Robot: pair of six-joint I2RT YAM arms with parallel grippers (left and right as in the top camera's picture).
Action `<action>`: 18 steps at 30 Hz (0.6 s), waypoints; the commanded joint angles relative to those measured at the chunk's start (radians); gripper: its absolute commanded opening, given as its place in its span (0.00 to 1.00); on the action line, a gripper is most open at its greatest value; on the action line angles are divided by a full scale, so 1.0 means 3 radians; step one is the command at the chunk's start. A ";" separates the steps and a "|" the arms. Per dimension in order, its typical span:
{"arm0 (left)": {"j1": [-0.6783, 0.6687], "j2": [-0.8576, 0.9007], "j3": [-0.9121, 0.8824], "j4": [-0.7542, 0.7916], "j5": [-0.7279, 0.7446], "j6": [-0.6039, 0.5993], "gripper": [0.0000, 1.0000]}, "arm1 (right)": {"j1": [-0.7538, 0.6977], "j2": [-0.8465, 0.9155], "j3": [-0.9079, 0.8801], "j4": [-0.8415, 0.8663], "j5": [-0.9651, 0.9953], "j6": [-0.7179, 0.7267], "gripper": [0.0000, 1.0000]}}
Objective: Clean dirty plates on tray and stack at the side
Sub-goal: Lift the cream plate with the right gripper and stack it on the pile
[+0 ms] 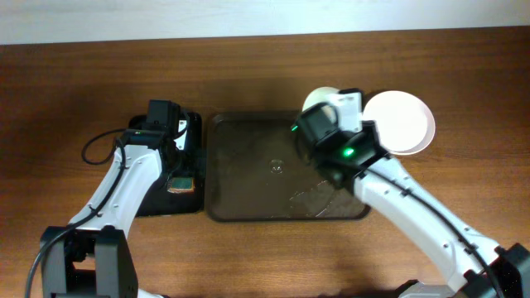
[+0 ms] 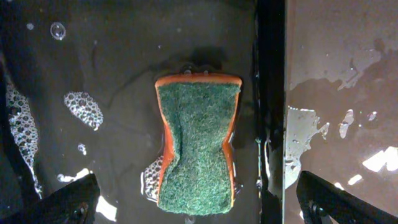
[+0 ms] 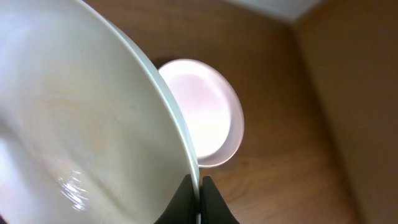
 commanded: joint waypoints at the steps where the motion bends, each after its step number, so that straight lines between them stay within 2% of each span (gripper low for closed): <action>1: 0.0008 -0.0025 0.0046 0.0019 0.0037 -0.0033 0.99 | -0.0839 -0.0056 0.0069 0.0078 -0.1429 0.0242 0.04; 3: 0.0008 -0.0025 0.0046 0.0018 0.0038 -0.0033 0.99 | -0.1448 -0.0050 0.0069 0.0099 -0.2097 0.0242 0.04; 4: 0.0008 -0.0025 0.0046 0.0018 0.0037 -0.0034 0.99 | -0.1929 -0.0010 0.0067 0.0122 -0.2501 0.0240 0.04; 7: 0.0008 -0.0025 0.0046 0.0019 0.0037 -0.0034 0.99 | -0.2761 0.0224 0.0067 0.0284 -0.3062 0.0240 0.04; 8: 0.0008 -0.0025 0.0046 0.0019 0.0038 -0.0033 0.99 | -0.2967 0.0369 0.0067 0.0469 -0.3211 0.0240 0.08; 10: 0.0008 -0.0025 0.0046 0.0019 0.0038 -0.0034 0.99 | -0.3161 0.0607 0.0067 0.0694 -0.3398 0.0238 0.08; 13: 0.0008 -0.0025 0.0046 0.0019 0.0037 -0.0034 0.99 | -0.3185 0.0898 0.0067 0.1003 -0.3634 0.0228 0.08; 14: 0.0008 -0.0025 0.0046 0.0019 0.0038 -0.0034 0.99 | -0.3185 0.0904 0.0067 0.1021 -0.3745 0.0221 0.11; 16: 0.0008 -0.0025 0.0046 0.0019 0.0037 -0.0034 0.99 | -0.3185 0.0903 0.0067 0.0942 -0.4200 -0.0156 0.21; 18: 0.0008 -0.0027 0.0047 0.0070 0.0038 -0.0034 0.99 | -0.3146 0.0896 0.0070 0.0601 -0.4391 -0.0407 0.28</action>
